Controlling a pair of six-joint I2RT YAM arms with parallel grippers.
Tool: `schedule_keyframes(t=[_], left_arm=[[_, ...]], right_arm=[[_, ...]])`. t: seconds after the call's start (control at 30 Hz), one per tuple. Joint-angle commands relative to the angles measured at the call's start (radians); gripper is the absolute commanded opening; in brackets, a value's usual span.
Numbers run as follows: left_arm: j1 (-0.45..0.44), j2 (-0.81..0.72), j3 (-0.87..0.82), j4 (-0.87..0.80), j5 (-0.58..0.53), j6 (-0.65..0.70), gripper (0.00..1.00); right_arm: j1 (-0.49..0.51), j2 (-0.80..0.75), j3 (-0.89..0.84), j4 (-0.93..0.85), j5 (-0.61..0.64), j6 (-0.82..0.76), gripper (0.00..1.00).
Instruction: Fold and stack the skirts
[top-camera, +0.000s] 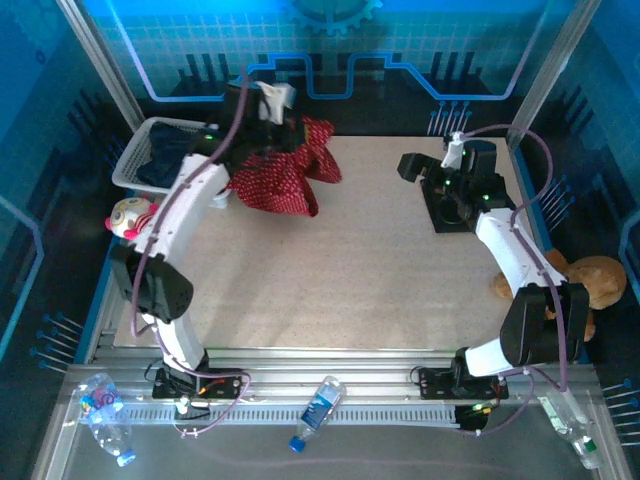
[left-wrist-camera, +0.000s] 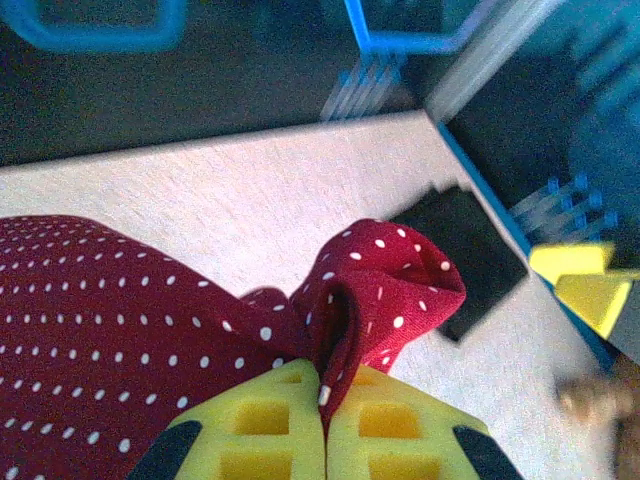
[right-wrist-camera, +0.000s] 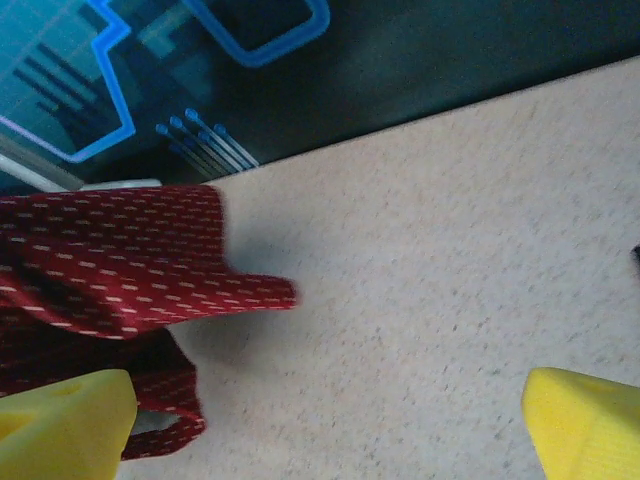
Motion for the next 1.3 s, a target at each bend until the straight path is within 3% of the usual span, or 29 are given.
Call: schedule_keyframes(t=[0.0, 0.07, 0.17, 0.27, 0.33, 0.47, 0.57, 0.7, 0.83, 0.93, 1.07, 1.2, 1.27], left_arm=[[-0.074, 0.080, 0.022, -0.057, 0.077, 0.113, 0.00], [-0.121, 0.150, 0.080, -0.130, 0.071, 0.184, 0.00], [-0.153, 0.233, 0.120, -0.162, 0.118, 0.179, 0.00], [-0.159, 0.268, 0.112, -0.094, 0.134, 0.076, 0.00], [-0.159, 0.273, 0.111, -0.050, 0.119, 0.002, 0.00], [-0.151, 0.260, 0.130, 0.005, 0.072, -0.126, 0.00], [-0.108, 0.245, 0.162, 0.027, 0.129, -0.269, 0.00], [-0.049, 0.207, 0.182, 0.062, 0.201, -0.381, 0.00], [-0.033, 0.162, 0.190, 0.018, 0.218, -0.344, 0.00], [-0.026, 0.134, 0.190, -0.022, 0.246, -0.285, 0.00], [-0.014, 0.110, 0.176, -0.035, 0.273, -0.265, 0.00], [-0.013, 0.104, 0.160, -0.010, 0.294, -0.283, 0.00], [-0.013, 0.106, 0.156, -0.003, 0.296, -0.287, 0.00]], right_arm=[[-0.012, 0.004, -0.067, 0.147, -0.085, 0.058, 1.00], [-0.014, 0.012, -0.074, 0.160, -0.120, 0.070, 1.00], [-0.014, 0.037, -0.050, 0.105, -0.162, 0.055, 1.00], [-0.011, 0.040, -0.065, 0.091, -0.165, 0.050, 1.00], [-0.003, 0.031, -0.124, 0.179, -0.213, 0.035, 1.00], [0.065, 0.033, -0.199, 0.221, -0.284, -0.133, 1.00], [0.109, 0.053, -0.246, 0.321, -0.336, -0.133, 1.00], [0.183, 0.087, -0.323, 0.485, -0.271, -0.175, 1.00], [0.241, 0.140, -0.344, 0.553, -0.171, -0.250, 1.00], [0.240, 0.194, -0.318, 0.555, -0.155, -0.200, 0.99], [0.242, 0.259, -0.295, 0.561, -0.162, -0.124, 0.91], [0.270, 0.335, -0.269, 0.566, -0.197, -0.066, 0.73], [0.285, 0.361, -0.267, 0.590, -0.188, -0.036, 0.71]])
